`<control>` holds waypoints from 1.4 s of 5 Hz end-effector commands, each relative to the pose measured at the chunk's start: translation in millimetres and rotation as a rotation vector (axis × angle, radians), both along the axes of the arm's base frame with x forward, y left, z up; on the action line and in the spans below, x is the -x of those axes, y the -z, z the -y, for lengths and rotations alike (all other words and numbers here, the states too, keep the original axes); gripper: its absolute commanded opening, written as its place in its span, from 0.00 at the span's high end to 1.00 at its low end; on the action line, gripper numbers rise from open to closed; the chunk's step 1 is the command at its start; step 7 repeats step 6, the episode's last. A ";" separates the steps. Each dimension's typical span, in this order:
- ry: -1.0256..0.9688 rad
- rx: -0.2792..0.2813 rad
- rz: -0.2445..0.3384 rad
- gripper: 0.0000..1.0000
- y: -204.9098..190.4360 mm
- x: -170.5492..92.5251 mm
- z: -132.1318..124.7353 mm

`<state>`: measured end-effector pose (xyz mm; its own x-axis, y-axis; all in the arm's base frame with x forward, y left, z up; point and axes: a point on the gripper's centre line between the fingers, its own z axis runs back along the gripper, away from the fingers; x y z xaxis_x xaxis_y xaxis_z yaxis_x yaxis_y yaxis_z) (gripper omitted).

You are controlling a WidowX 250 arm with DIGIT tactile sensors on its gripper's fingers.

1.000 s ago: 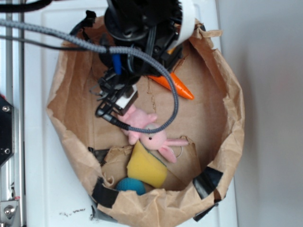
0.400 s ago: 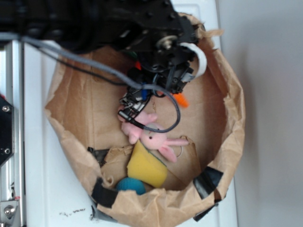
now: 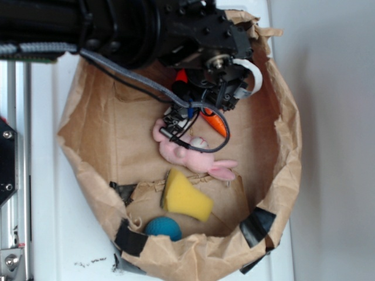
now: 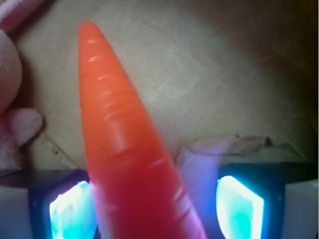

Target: Grab the carrot.

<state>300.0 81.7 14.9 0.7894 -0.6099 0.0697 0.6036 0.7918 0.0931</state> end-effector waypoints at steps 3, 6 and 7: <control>-0.198 0.125 0.133 1.00 -122.6 17.5 32.4; -0.358 0.056 0.129 1.00 -165.1 37.5 42.1; -0.358 0.056 0.129 1.00 -165.1 37.5 42.1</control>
